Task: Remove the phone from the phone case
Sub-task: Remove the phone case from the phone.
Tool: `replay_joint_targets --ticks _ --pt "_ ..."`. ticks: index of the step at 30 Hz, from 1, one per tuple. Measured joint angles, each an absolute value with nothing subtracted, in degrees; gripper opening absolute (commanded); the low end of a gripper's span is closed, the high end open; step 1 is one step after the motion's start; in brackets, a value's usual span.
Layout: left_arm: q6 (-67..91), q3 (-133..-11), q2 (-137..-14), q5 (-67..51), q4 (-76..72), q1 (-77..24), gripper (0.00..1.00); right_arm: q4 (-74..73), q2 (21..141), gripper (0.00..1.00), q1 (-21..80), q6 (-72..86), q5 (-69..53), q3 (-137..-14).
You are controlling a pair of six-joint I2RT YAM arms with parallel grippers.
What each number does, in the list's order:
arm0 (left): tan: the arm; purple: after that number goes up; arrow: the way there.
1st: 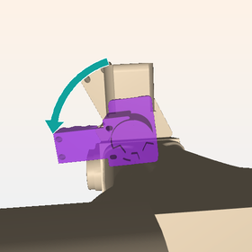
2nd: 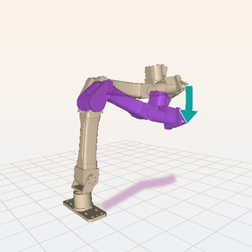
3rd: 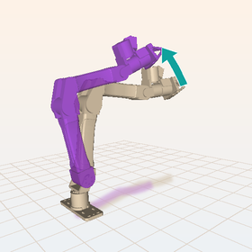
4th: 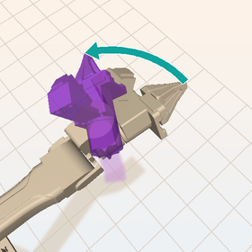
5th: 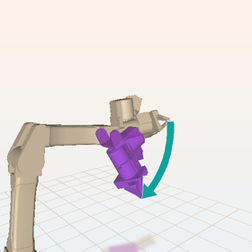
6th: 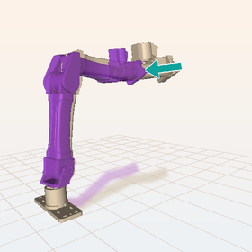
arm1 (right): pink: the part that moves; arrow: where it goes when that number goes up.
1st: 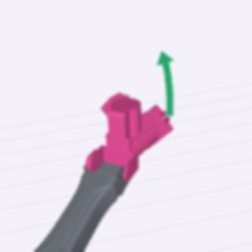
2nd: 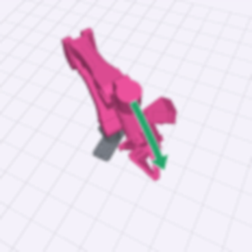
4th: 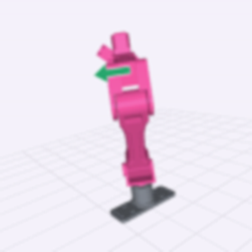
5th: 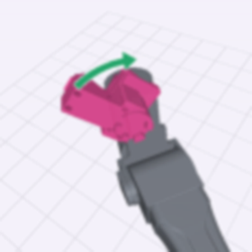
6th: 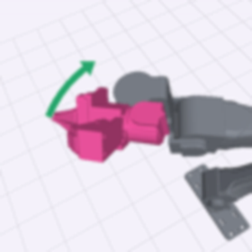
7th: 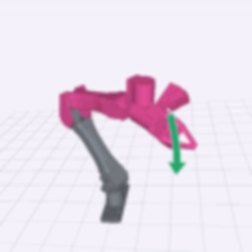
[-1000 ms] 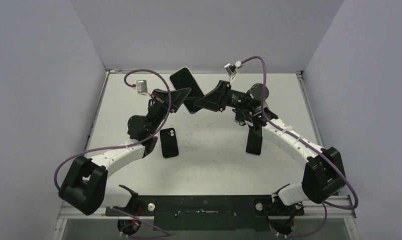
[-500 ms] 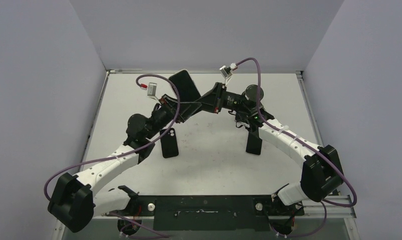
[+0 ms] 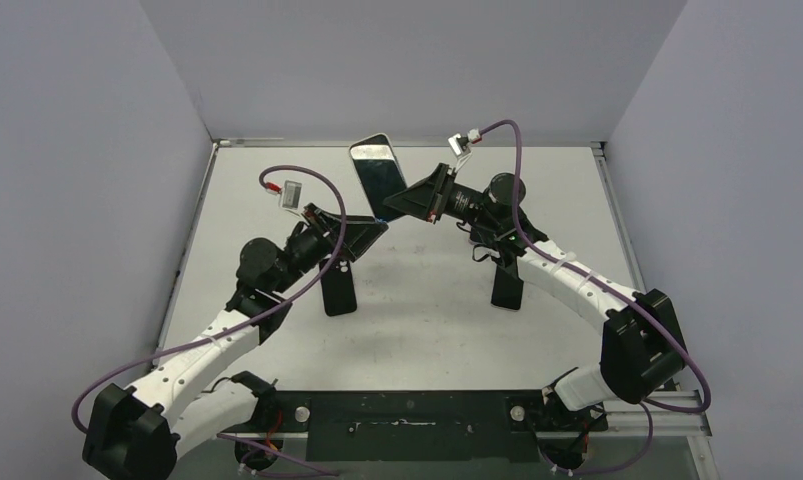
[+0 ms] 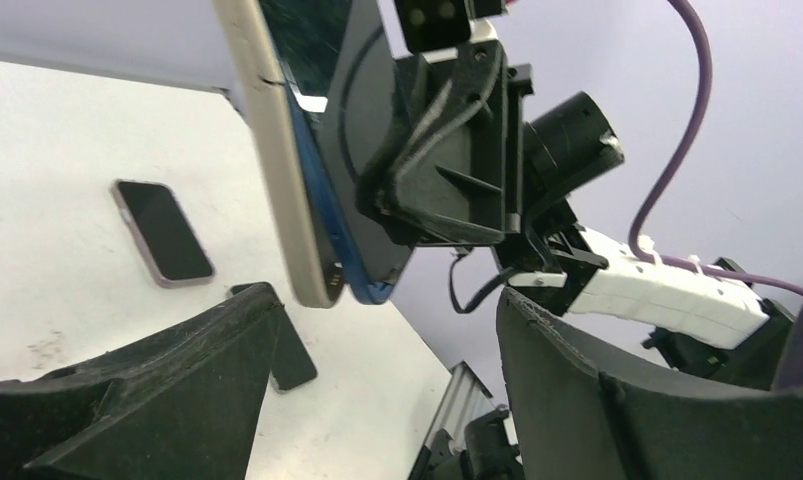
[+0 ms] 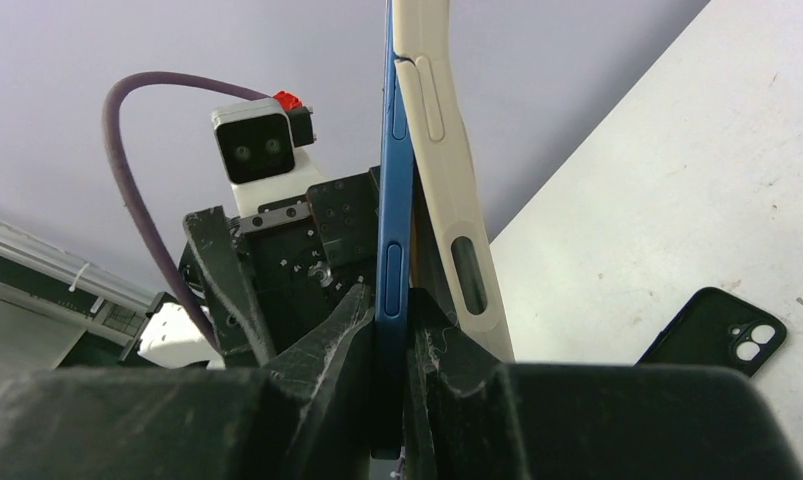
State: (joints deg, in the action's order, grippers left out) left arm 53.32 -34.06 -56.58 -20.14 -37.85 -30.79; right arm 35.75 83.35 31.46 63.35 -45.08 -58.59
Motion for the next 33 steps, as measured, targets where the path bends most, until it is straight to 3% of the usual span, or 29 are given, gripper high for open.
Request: replay_joint_targets --ticks 11,33 --pt "52.3 -30.9 -55.7 -19.4 -35.1 -25.7 0.67 35.7 83.4 0.0 31.1 64.0 -45.0 -58.3" --pt "55.2 -32.7 -65.1 -21.9 -43.4 -25.5 0.62 36.6 82.9 0.0 30.8 65.6 -45.3 -56.4"
